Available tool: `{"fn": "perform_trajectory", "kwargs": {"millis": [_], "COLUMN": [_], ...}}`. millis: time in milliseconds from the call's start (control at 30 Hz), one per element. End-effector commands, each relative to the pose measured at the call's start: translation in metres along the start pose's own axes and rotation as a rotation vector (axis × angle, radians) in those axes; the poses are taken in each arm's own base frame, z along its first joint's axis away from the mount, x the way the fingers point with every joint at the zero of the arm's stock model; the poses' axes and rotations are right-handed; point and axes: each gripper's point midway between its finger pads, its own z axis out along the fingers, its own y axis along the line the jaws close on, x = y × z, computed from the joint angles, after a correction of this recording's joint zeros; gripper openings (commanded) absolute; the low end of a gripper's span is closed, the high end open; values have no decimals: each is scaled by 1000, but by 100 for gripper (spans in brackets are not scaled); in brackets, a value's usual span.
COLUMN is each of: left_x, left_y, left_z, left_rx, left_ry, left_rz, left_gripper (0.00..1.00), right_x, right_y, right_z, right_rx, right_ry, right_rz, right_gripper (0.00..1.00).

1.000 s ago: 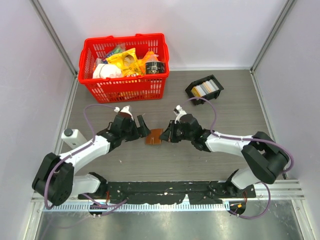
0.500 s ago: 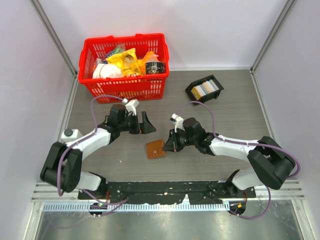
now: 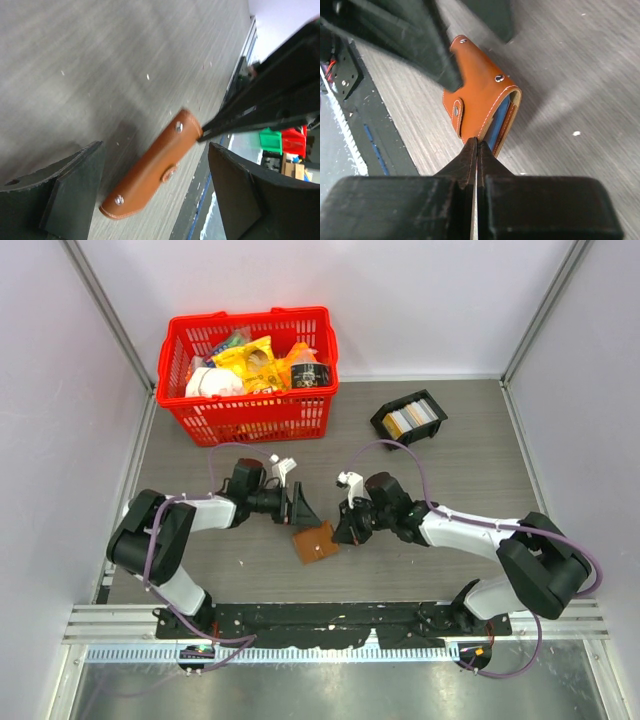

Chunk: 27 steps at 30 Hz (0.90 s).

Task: Put the credit cards into the card holder
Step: Open the card holder at the center of the board.

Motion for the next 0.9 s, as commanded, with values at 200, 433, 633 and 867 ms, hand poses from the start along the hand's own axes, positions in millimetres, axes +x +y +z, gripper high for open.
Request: {"fn": "perform_trajectory", "kwargs": {"millis": [200,433,633,867], "left_x": [36,23,27,31], "left_y": [-12,3,26,31], "left_z": [0,0,-2,2], "left_rx": [49,-64,-207,-264], "left_ry": [14,-56,4,45], "left_rz": [-2,-5,-20,-7], "left_gripper": [71,30,1,0], "right_x": [-30,-21,-34,-29], "right_y": [-22,-26,-40,-6], "right_z": [1,1,-22,-9], "right_rx": [87,112,262,74], "right_ry": [-109,-78,-164,-176], "right_rz": [-23,10,110,151], "right_gripper": [1,1,21,35]}}
